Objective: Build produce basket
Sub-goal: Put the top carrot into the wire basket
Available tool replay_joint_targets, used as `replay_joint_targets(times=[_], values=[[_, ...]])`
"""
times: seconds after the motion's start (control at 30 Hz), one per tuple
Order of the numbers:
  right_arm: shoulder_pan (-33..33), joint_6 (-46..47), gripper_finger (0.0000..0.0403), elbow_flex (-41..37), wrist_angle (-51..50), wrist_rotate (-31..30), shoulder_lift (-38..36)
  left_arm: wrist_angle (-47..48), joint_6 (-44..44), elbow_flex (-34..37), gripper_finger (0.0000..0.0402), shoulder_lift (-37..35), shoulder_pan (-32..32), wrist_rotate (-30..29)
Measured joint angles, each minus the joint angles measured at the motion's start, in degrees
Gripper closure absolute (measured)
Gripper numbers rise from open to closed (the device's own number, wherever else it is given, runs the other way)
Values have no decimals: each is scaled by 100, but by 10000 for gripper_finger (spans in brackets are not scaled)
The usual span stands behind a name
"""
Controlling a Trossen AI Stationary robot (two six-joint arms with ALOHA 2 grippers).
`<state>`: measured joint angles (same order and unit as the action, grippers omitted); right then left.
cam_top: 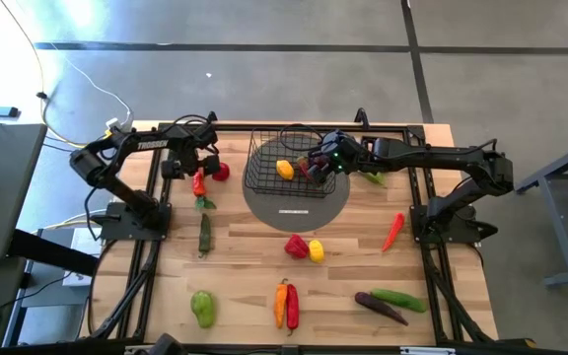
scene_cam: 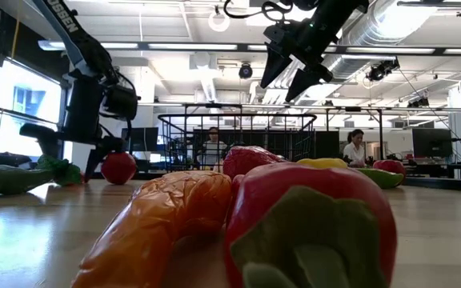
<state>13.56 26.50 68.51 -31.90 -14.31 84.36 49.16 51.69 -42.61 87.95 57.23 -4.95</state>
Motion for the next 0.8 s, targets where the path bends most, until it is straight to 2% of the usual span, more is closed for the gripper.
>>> replay_joint_targets(times=[0.57,0.67,0.8], values=[[0,0,9,0,0,0,0,-97,-912,-4,287,29,133,-170],[0,2,9,0,0,0,0,-102,-1082,-4,306,18,177,-172],[0,1,9,0,0,2,0,-109,-1299,4,312,-144,202,-205]])
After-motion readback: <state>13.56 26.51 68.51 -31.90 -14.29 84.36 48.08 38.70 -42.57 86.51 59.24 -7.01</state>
